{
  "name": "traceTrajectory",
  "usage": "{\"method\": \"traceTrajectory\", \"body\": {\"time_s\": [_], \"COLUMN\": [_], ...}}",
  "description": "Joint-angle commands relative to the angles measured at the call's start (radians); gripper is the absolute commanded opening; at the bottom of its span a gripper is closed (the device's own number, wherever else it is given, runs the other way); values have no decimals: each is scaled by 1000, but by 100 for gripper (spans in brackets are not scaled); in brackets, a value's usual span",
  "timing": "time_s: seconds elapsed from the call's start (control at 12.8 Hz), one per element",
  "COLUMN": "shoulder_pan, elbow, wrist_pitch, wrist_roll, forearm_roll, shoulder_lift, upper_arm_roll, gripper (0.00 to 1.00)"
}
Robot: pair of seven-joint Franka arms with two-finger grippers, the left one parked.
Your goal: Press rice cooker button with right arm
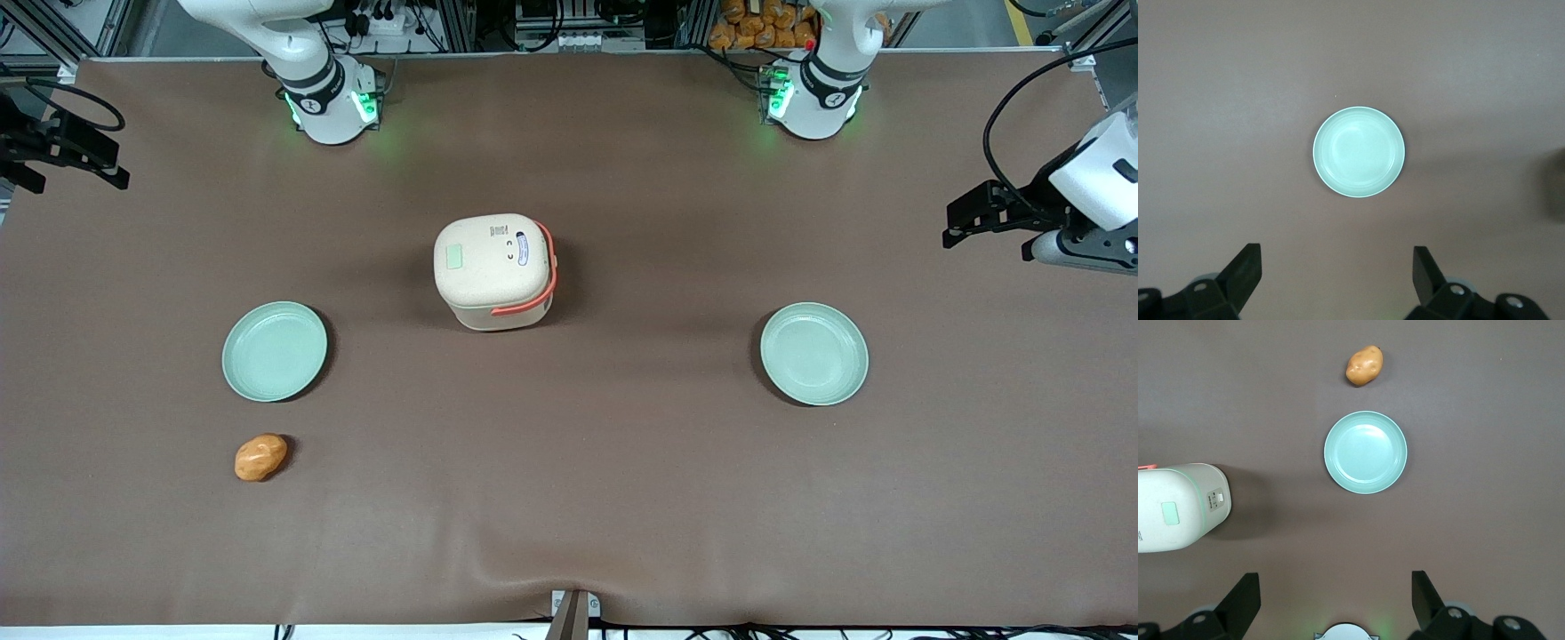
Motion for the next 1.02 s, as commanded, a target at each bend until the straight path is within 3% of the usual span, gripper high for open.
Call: {"method": "traceTrajectory", "body": {"time_s": [0.0,0.94], "shoulder_pan": [-22,-15], "elbow": [8,6], "wrist_pitch": [-3,17], "wrist_roll": [5,8], "forearm_roll": [6,10], "shoulder_lift": [0,17], "upper_arm_roll": [18,29], "gripper": [100,100]}}
